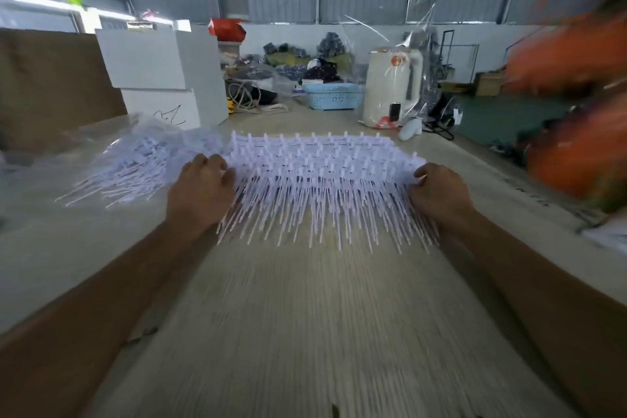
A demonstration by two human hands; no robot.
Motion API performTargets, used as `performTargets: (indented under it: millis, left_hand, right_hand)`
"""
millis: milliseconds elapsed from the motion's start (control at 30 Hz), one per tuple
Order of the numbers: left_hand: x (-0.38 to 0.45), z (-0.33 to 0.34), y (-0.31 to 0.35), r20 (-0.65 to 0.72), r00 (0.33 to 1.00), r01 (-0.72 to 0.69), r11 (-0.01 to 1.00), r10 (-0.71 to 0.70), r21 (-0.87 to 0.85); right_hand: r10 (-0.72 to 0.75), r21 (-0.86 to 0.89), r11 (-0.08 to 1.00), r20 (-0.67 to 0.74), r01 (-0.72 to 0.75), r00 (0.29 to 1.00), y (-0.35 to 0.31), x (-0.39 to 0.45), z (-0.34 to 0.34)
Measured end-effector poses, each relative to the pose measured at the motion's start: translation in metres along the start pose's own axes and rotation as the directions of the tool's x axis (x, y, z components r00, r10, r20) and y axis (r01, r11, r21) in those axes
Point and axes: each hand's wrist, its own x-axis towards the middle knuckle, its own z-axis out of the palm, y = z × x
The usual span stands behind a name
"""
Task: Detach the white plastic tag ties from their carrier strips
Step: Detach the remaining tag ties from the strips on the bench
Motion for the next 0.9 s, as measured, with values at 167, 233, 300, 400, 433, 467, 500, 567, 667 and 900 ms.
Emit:
performTargets:
  millis: [167, 233, 300, 400, 433, 467, 500, 567, 667, 900]
  left_hand:
    - [0.004, -0.002, -0.016, 0.133, 0.969, 0.220, 0.972, -0.208, -0.084]
    - [0.005, -0.004, -0.017, 0.129, 0.963, 0.251, 0.963, -0.237, -0.100]
    - [0.006, -0.005, -0.017, 0.104, 0.960, 0.274, 0.950, -0.261, -0.147]
    - [0.007, -0.007, -0.015, 0.030, 0.957, 0.286, 0.921, -0.289, -0.265]
    - [0.009, -0.008, -0.015, 0.003, 0.959, 0.272, 0.917, -0.284, -0.292]
    - [0.010, -0.008, -0.014, -0.017, 0.961, 0.257, 0.913, -0.277, -0.316]
    - [0.010, -0.008, -0.014, -0.026, 0.963, 0.244, 0.907, -0.269, -0.344]
    - [0.011, -0.007, -0.011, -0.004, 0.968, 0.228, 0.882, -0.252, -0.412]
    - [0.012, -0.006, -0.008, 0.026, 0.973, 0.214, 0.847, -0.230, -0.487]
    - [0.015, -0.013, -0.001, -0.082, 0.989, 0.056, 0.809, -0.127, -0.585]
  right_hand:
    - [0.080, 0.105, 0.992, -0.074, -0.073, 0.994, 0.005, 0.003, -0.003]
    - [0.084, 0.090, 0.993, -0.046, -0.079, 0.995, 0.006, 0.004, -0.004]
    - [0.066, 0.092, 0.994, -0.038, -0.062, 0.997, 0.007, 0.004, -0.006]
    - [0.040, 0.090, 0.995, -0.093, -0.031, 0.995, 0.008, 0.007, -0.008]
    - [0.039, 0.085, 0.996, -0.117, -0.029, 0.992, 0.007, 0.008, -0.009]
    - [0.033, 0.079, 0.997, -0.138, -0.022, 0.990, 0.007, 0.010, -0.009]
    - [0.023, 0.076, 0.997, -0.159, -0.011, 0.987, 0.007, 0.012, -0.008]
    - [-0.003, 0.105, 0.994, -0.205, 0.025, 0.979, 0.007, 0.014, -0.008]
    - [-0.063, 0.183, 0.976, -0.283, 0.118, 0.957, 0.006, 0.016, -0.010]
    - [-0.065, 0.137, 0.985, -0.276, 0.106, 0.959, 0.009, 0.019, -0.011]
